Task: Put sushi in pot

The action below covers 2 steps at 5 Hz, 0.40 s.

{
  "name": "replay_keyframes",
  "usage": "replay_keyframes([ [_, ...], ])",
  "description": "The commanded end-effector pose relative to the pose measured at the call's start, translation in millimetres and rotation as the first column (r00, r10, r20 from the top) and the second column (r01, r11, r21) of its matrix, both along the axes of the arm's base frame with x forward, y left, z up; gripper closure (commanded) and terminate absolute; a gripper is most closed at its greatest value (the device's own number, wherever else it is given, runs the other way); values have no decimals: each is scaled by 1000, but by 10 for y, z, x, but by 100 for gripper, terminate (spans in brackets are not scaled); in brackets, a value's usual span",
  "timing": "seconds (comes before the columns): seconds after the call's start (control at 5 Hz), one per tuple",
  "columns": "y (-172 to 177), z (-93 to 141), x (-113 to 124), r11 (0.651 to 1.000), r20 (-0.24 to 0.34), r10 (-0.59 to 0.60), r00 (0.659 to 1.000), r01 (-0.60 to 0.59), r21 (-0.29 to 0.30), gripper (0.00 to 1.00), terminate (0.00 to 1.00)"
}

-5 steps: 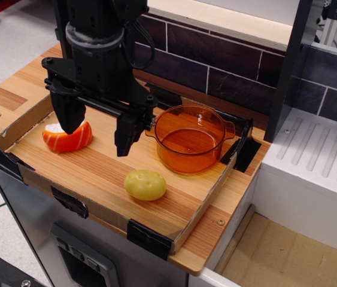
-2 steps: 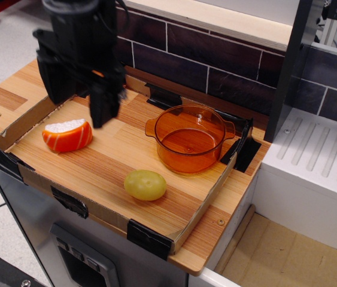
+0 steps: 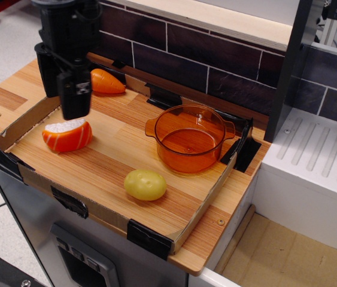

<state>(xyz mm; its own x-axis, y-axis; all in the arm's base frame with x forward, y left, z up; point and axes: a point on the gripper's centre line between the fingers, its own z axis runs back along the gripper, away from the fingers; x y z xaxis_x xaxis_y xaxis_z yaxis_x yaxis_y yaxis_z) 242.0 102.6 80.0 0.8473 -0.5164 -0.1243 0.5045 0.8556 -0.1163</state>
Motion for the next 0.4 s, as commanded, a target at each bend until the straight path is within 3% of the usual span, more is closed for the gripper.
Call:
replay_keyframes([
  [0.0,122,-124,164,990,34,-136,990,137,-14,0,0],
  [0.2,167,-240,172,990,49,-143,989,143,7,0,0],
])
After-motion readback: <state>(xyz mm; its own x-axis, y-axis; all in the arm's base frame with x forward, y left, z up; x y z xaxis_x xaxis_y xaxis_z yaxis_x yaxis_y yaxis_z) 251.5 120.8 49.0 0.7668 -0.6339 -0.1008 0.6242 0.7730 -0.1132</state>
